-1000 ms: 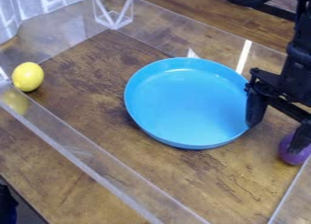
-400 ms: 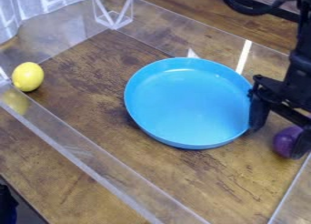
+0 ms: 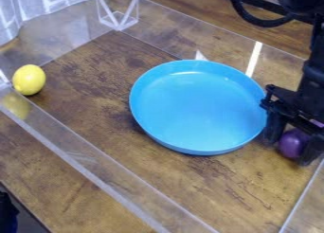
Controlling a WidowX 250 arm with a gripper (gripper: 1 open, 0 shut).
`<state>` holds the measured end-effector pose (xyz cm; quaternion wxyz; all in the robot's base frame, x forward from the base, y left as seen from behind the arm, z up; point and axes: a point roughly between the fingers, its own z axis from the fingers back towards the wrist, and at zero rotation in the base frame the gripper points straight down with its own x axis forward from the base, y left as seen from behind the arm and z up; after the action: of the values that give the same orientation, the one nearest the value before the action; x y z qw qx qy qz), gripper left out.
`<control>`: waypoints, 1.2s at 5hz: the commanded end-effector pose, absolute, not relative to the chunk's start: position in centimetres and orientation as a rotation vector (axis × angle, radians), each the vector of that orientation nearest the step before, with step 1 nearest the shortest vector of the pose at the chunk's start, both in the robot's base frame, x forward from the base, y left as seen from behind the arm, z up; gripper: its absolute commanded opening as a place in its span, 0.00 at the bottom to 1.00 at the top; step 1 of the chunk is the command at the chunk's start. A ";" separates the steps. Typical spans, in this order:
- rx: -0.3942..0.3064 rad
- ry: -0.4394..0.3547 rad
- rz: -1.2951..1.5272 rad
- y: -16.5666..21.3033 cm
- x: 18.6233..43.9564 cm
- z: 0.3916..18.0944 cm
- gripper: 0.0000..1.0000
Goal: Put the purple eggplant on the blue tray
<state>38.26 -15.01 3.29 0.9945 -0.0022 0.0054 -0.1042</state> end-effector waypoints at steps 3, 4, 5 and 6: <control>-0.008 -0.163 -0.198 -14.4 38.5 12.8 0.00; 0.003 -0.163 -0.177 -12.3 38.3 13.3 0.00; 0.012 -0.168 -0.152 -10.1 38.2 13.9 0.00; 0.021 -0.169 -0.101 -7.6 37.4 14.7 0.00</control>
<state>37.35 -8.17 11.58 0.9973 0.0161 -0.0427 -0.0579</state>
